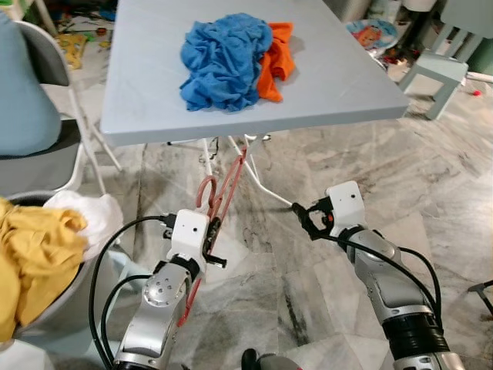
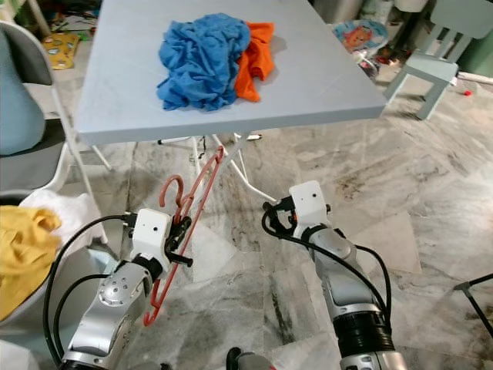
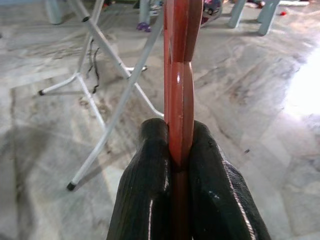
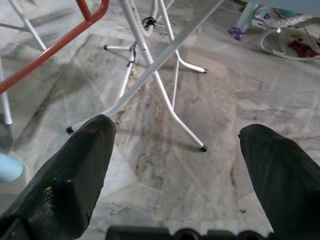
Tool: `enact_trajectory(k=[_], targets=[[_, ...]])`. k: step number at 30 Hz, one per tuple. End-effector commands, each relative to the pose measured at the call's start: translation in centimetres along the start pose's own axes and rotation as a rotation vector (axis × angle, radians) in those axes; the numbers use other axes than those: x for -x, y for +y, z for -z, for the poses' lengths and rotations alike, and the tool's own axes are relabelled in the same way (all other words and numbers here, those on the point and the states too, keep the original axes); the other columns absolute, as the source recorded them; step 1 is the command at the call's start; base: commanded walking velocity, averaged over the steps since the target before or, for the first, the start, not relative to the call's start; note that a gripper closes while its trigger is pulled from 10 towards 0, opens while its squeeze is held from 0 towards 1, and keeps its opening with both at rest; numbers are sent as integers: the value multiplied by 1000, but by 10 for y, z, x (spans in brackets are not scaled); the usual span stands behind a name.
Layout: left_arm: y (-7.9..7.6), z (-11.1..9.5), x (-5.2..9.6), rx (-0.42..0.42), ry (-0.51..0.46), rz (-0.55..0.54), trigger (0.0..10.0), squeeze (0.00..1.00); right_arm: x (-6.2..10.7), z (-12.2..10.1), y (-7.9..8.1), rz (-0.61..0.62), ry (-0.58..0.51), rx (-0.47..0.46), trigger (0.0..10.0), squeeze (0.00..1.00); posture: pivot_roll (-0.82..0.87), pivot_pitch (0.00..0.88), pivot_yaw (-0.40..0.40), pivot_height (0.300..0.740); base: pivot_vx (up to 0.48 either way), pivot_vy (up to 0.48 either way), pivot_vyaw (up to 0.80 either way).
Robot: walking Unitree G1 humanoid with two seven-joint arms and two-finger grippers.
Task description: Hang hanger
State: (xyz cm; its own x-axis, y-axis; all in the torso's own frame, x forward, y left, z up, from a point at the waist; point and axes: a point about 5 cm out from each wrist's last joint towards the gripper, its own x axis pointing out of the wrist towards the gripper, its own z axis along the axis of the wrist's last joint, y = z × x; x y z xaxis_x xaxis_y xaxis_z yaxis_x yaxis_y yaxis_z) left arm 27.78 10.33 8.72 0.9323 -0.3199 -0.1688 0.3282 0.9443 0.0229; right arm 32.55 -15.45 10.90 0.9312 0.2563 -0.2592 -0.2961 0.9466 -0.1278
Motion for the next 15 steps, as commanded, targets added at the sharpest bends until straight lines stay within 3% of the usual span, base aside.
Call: enact_trajectory(k=[1,9,15], targets=[[-3,-2,1,3,-3,23,10000,0,3,1,1,11,4,-11,10000,0,18,213,-86,740,330,0,-781],[-8,0,1,1,21,65,10000,0,3,2,3,28,9,-47,10000,0,20,212,-84,740,329,0,-777],[-12,6,3,-17,41,97,10000,0,1,11,6,129,8,-197,10000,0,52,181,-47,740,300,0,-781]])
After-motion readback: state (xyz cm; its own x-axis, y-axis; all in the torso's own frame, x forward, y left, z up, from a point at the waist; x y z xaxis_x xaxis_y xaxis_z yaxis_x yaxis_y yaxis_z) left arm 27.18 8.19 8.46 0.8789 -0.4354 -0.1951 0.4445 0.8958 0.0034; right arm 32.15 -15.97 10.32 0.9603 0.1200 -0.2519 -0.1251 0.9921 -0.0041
